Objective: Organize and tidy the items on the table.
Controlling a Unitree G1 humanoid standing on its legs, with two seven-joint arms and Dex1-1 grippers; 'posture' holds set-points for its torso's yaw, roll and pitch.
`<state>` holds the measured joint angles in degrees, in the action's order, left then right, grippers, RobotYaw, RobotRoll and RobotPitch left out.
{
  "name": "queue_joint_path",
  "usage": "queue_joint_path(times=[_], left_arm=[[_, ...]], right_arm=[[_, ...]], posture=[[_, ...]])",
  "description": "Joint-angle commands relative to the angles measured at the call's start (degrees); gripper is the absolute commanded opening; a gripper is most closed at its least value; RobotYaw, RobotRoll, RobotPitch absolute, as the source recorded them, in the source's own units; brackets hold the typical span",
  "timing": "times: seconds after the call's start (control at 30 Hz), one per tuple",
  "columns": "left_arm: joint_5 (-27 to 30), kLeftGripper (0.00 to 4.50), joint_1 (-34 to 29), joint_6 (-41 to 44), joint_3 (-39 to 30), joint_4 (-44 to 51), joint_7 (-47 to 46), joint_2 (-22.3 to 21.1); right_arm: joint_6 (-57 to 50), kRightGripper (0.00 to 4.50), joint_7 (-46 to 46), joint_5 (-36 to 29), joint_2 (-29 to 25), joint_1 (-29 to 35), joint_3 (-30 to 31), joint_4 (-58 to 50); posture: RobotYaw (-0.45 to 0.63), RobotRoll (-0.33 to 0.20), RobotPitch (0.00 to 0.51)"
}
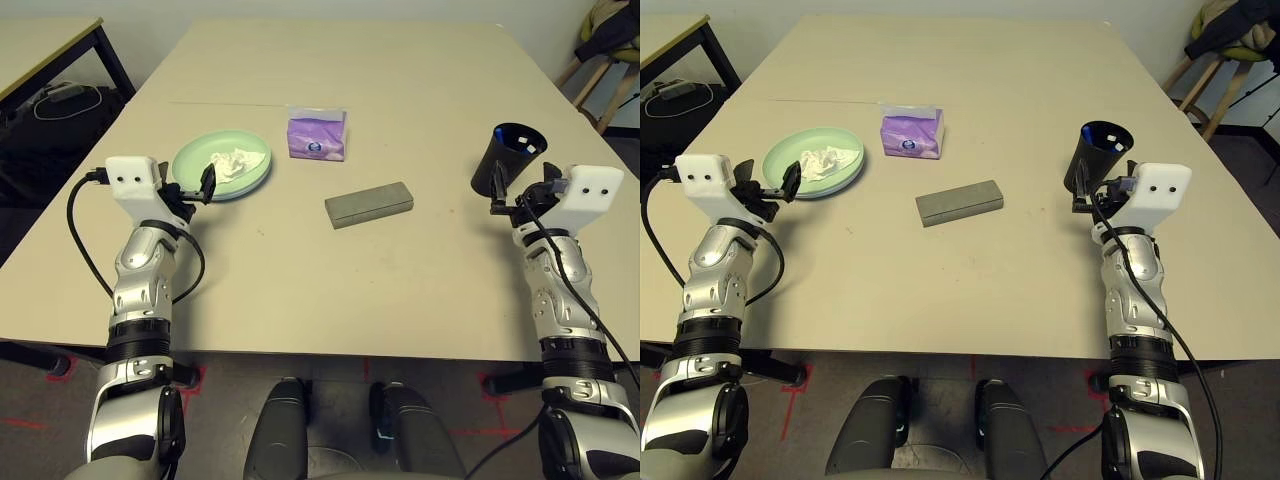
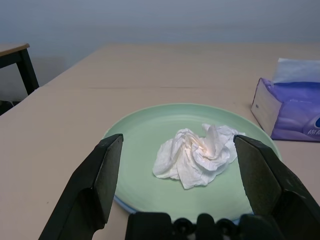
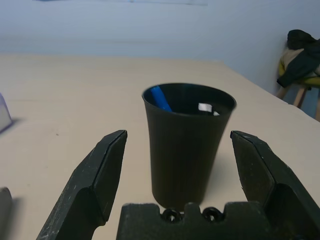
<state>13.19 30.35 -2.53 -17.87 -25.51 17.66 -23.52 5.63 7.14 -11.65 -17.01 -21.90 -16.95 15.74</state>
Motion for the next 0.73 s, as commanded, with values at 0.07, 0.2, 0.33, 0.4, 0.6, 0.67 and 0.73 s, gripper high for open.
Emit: queue_joint_path(times=[0.07,0.2,0.33,0.4,0.6,0.67,0.73], left_arm=[[0.46,4.5,0.93,-0.71,0.49,-1.72,1.21,0.2],[0.34,4.5,1.47,-0.81,0.61,-2.4,1.59,0.36],[0.27,4.5,1.9,-1.04,0.73,-3.13,1.81,0.35],[0.29,4.5,1.91,-1.17,0.71,-3.28,1.93,0.13],[0.32,4.5,1.64,-1.07,0.45,-2.85,1.94,-0.16],[0.32,4.5,1.53,-1.06,0.4,-2.75,1.87,-0.21],[0.3,4.5,1.45,-1.05,0.38,-2.64,1.79,-0.19]], right_arm=[[-0.57,4.48,-0.16,-0.81,-0.84,1.35,-1.46,-1.77],[-0.79,4.48,-0.16,-0.8,-1.09,1.18,-1.35,-1.96],[-0.89,4.48,-0.04,-0.72,-1.24,0.69,-1.24,-1.71],[-0.82,4.48,0.03,-0.71,-1.27,0.56,-1.19,-1.59],[-0.77,4.48,0.21,-0.59,-1.28,0.22,-0.97,-1.38],[-0.8,4.48,0.24,-0.56,-1.24,0.07,-0.87,-1.34],[-0.78,4.48,0.29,-0.56,-1.25,0.01,-0.87,-1.29]], posture=[[0.14,0.0,0.102],[0.13,0.0,0.104],[0.14,0.0,0.104],[0.14,0.0,0.104],[0.15,0.0,0.105],[0.15,0.0,0.105],[0.15,0.0,0.104]])
